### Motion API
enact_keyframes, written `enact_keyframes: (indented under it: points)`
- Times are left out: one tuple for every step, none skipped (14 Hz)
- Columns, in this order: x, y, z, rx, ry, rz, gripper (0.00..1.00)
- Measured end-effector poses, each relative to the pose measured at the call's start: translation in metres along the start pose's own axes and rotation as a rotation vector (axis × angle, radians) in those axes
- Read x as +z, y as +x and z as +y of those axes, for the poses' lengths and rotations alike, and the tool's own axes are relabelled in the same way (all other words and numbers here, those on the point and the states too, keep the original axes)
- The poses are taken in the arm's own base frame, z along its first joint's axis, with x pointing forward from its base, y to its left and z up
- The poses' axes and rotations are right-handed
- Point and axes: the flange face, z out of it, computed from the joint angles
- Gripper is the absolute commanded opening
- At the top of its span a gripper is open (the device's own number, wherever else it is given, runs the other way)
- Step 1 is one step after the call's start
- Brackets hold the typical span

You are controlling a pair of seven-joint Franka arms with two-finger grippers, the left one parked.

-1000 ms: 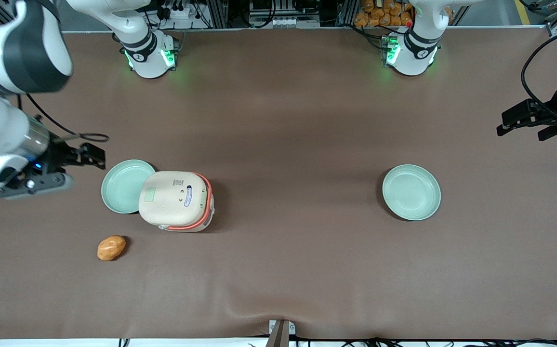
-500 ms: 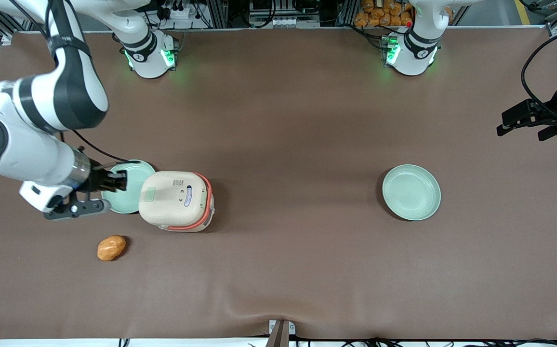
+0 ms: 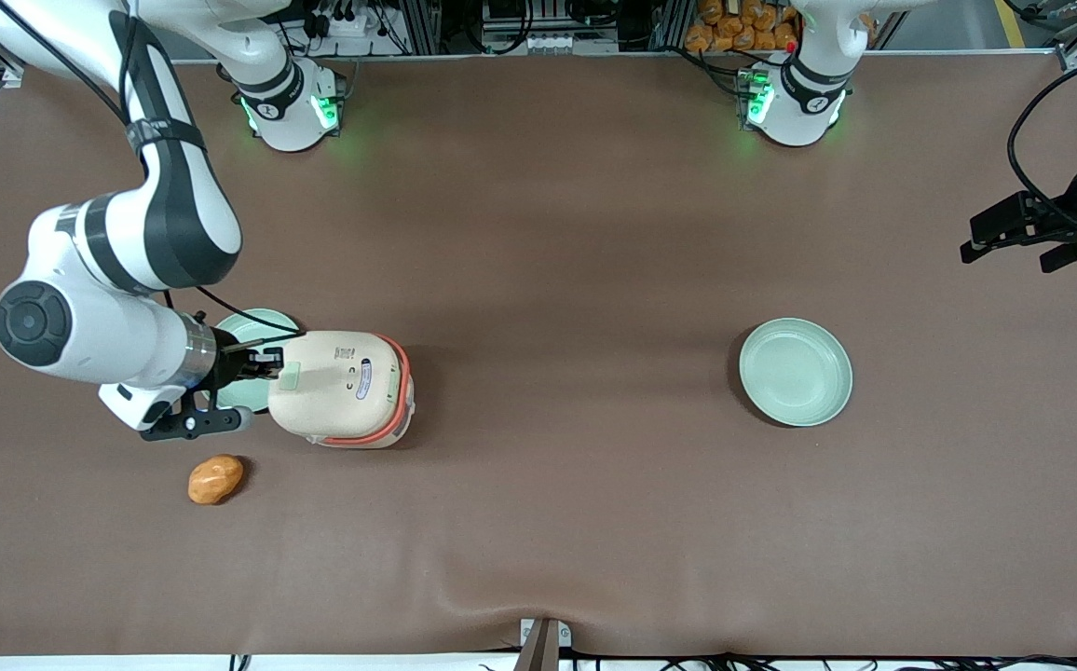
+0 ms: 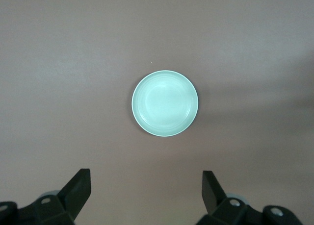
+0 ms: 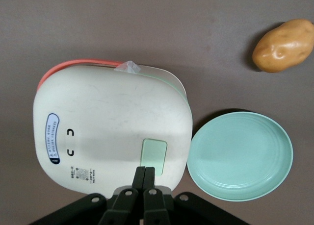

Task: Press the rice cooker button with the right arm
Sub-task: 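Press the rice cooker's lid-release button with the right gripper fingertips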

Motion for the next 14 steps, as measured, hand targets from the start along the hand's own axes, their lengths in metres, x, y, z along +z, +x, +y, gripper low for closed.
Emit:
enact_keyframes:
  points:
    - [0.006, 0.001, 0.001, 0.001, -0.001, -0.010, 0.00]
    - [0.012, 0.003, 0.001, 0.003, -0.001, -0.020, 0.00]
    - [0.018, 0.004, 0.002, 0.004, -0.002, -0.029, 0.00]
    - [0.024, 0.005, 0.003, 0.005, -0.002, -0.039, 0.00]
    - [0.030, 0.006, 0.003, 0.007, -0.003, -0.049, 0.00]
    - [0.036, 0.007, 0.004, 0.008, -0.004, -0.058, 0.00]
    - [0.041, 0.008, 0.005, 0.009, -0.004, -0.066, 0.00]
    - [0.042, 0.008, 0.004, 0.009, -0.002, -0.067, 0.00]
    - [0.042, 0.008, 0.004, 0.009, -0.002, -0.067, 0.00]
    - [0.042, 0.008, 0.004, 0.009, -0.002, -0.067, 0.00]
    - [0.042, 0.008, 0.004, 0.009, -0.002, -0.068, 0.00]
    - [0.043, 0.008, 0.004, 0.009, -0.002, -0.067, 0.00]
    - [0.044, 0.009, 0.004, 0.009, -0.001, -0.066, 0.00]
    - [0.045, 0.009, 0.004, 0.010, 0.000, -0.065, 0.00]
